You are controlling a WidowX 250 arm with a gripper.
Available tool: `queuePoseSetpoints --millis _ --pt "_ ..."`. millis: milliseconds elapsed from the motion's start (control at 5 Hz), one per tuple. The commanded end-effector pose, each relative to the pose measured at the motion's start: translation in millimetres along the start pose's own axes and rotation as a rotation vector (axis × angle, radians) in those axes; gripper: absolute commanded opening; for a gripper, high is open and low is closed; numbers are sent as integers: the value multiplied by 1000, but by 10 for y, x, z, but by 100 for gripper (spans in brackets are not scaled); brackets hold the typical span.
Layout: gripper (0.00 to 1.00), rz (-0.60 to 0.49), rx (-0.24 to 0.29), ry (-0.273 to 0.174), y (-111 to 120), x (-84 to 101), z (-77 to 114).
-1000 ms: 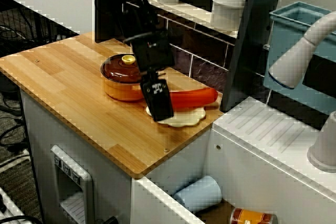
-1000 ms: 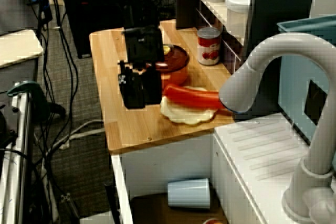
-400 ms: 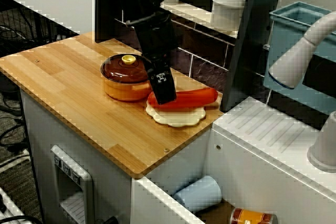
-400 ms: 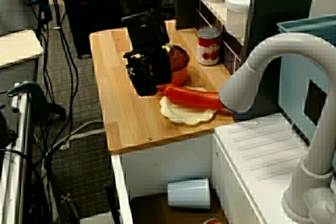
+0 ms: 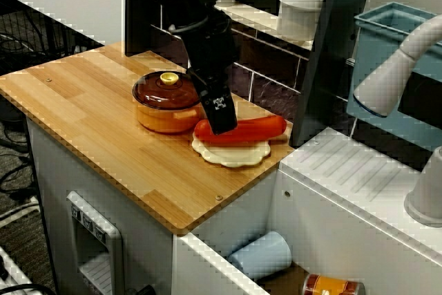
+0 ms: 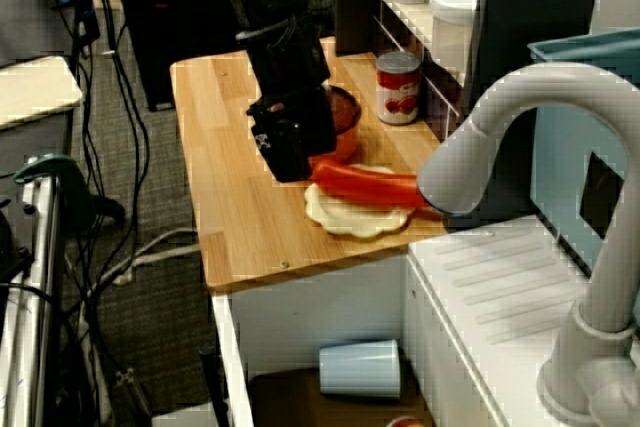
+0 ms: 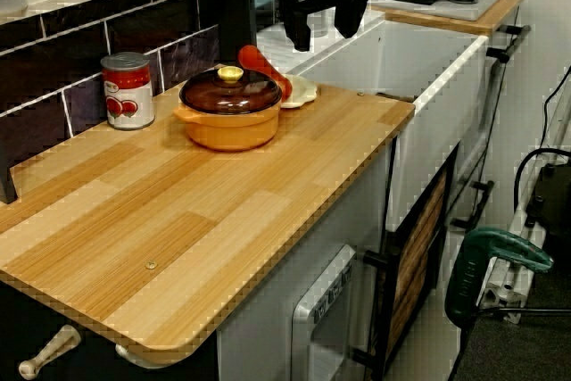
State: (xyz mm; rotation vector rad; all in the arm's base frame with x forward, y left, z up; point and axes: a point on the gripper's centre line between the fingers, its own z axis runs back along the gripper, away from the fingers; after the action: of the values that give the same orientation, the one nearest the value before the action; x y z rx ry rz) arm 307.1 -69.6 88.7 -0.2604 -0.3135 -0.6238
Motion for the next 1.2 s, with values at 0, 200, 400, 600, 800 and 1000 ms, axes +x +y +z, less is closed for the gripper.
queuePoseSetpoints --millis 0,200,400,600,800,1000 --pt "100 49 107 -145 82 106 46" --pt "100 43 120 -131 138 141 -5" --pt "100 28 147 -115 161 174 -29" --pt "100 20 154 -107 199 209 -38" --pt "100 26 154 -149 270 223 8" --pt "100 33 175 -179 363 254 86"
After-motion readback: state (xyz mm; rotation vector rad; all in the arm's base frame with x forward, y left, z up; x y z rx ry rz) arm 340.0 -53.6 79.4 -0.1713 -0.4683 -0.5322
